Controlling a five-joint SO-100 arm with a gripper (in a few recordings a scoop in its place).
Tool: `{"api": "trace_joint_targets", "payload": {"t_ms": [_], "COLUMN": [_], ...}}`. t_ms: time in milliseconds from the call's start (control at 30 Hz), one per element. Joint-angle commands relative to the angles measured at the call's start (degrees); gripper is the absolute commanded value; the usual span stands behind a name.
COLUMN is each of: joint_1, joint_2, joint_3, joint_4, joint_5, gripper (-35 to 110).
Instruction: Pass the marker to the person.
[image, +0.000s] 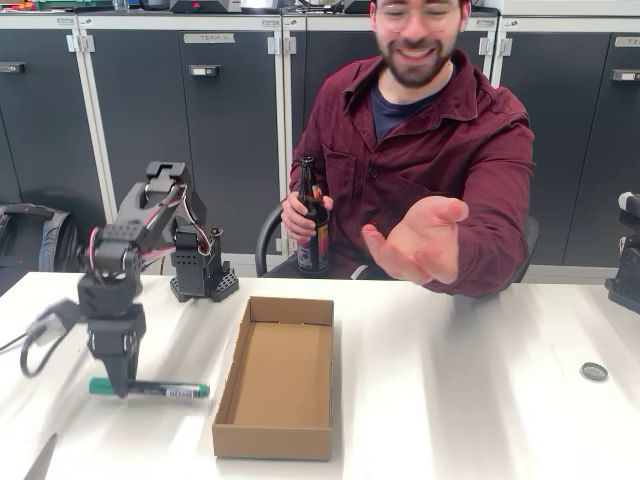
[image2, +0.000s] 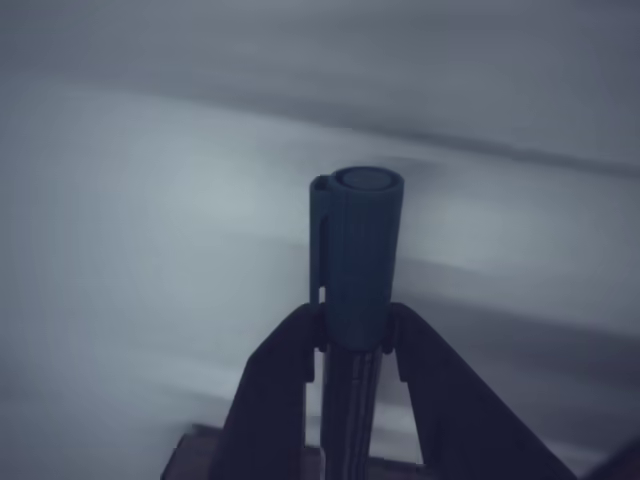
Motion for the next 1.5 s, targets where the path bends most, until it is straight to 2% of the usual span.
{"api": "trace_joint_targets", "payload": {"t_ms": [0, 200, 333, 467, 667, 900, 1233, 1467], "joint_1": [-1.67, -6.33, -13.27, -17.49, -22.59, -33.22, -49.48, -49.75], "joint_2": [13.80, 25.84, 25.40, 13.27, -0.70, -19.86, -20.92, -23.20], "joint_3": [-0.53, -5.54, -13.10, -31.46, -47.72, -71.37, -81.12, -91.14], "joint_4": [-3.78, -10.99, -17.40, -13.54, -10.63, -1.41, 12.92, 21.36], "joint_5": [-7.82, -14.85, -16.70, -15.29, -13.36, -16.08, -11.78, -10.20], "gripper": [-5, -5, -5, -5, -5, -5, -5, -5]}}
